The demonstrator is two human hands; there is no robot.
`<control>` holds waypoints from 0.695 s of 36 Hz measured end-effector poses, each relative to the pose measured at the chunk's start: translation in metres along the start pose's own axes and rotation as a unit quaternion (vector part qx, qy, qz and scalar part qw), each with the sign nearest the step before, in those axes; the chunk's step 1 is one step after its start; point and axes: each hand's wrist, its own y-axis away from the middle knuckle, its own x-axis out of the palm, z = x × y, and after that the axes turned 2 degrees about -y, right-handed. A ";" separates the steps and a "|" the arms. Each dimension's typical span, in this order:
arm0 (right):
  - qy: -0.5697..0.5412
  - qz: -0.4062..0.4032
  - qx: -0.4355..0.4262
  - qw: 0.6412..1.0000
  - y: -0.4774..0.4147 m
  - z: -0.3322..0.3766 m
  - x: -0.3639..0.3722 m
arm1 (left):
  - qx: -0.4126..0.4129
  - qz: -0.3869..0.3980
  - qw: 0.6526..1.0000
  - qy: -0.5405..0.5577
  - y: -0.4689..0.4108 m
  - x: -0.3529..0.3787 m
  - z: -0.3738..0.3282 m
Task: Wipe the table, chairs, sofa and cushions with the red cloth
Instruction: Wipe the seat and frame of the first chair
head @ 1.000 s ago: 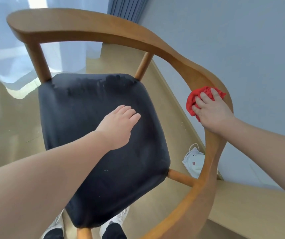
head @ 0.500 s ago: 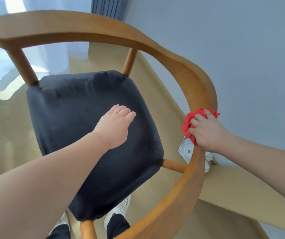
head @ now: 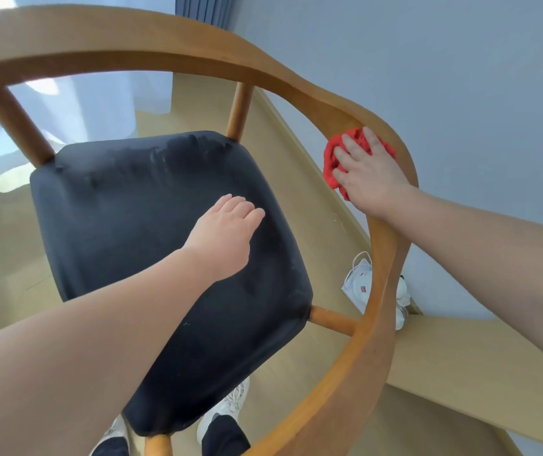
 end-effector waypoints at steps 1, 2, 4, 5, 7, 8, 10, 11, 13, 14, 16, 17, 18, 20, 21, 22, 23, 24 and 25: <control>0.008 -0.009 0.002 1.000 -0.006 -0.002 -0.002 | 0.000 -0.001 1.000 -0.001 -0.001 0.001 -0.001; 0.014 -0.017 0.003 1.000 -0.012 -0.003 -0.005 | 0.000 0.000 1.000 0.000 -0.003 0.002 -0.001; 0.023 -0.028 0.005 0.999 -0.020 -0.005 -0.008 | -0.004 0.002 1.000 0.001 -0.004 0.004 -0.002; 0.026 -0.028 0.006 0.999 -0.021 -0.005 -0.008 | -0.008 0.002 1.000 0.001 -0.004 0.005 -0.001; 0.035 -0.019 0.001 0.999 -0.016 -0.004 -0.007 | -0.009 0.005 1.000 0.002 -0.002 0.007 0.000; 0.037 -0.013 -0.004 0.999 -0.011 -0.002 -0.005 | -0.009 0.006 1.000 0.003 0.000 0.008 0.000; 0.024 -0.003 -0.013 1.000 0.000 0.001 -0.003 | -0.010 0.009 1.000 0.004 0.005 0.008 0.001; 0.011 0.005 -0.017 1.000 0.007 0.002 -0.003 | -0.010 0.013 1.000 0.005 0.007 0.008 0.001; -0.016 0.021 -0.022 0.999 0.022 0.006 -0.005 | -0.010 0.012 1.000 0.012 0.011 0.006 -0.001; -0.025 0.030 -0.023 0.999 0.031 0.009 -0.005 | -0.009 0.011 1.000 0.017 0.013 0.004 -0.002; -0.042 0.056 -0.021 0.997 0.047 0.015 -0.005 | -0.006 0.010 1.000 0.026 0.017 0.001 -0.006; -0.054 0.069 -0.019 0.996 0.056 0.019 -0.006 | -0.004 0.009 1.000 0.029 0.019 -0.001 -0.007; -0.066 0.082 -0.017 0.994 0.064 0.023 -0.008 | -0.003 0.008 0.999 0.033 0.022 -0.004 -0.007; -0.086 0.108 -0.016 0.990 0.080 0.032 -0.010 | -0.005 0.008 0.999 0.041 0.029 -0.009 -0.009; -0.097 0.119 -0.016 0.988 0.088 0.037 -0.011 | -0.007 0.008 0.999 0.044 0.034 -0.011 -0.010; -0.107 0.129 -0.015 0.986 0.096 0.042 -0.012 | -0.008 0.008 0.999 0.048 0.039 -0.013 -0.011; -0.114 0.140 -0.017 0.983 0.103 0.047 -0.013 | -0.011 0.009 0.999 0.051 0.044 -0.016 -0.012; -0.120 0.151 -0.019 0.981 0.109 0.052 -0.014 | -0.011 0.013 0.998 0.053 0.049 -0.018 -0.012; -0.127 0.162 -0.020 0.978 0.116 0.057 -0.015 | -0.010 0.019 0.998 0.053 0.054 -0.021 -0.013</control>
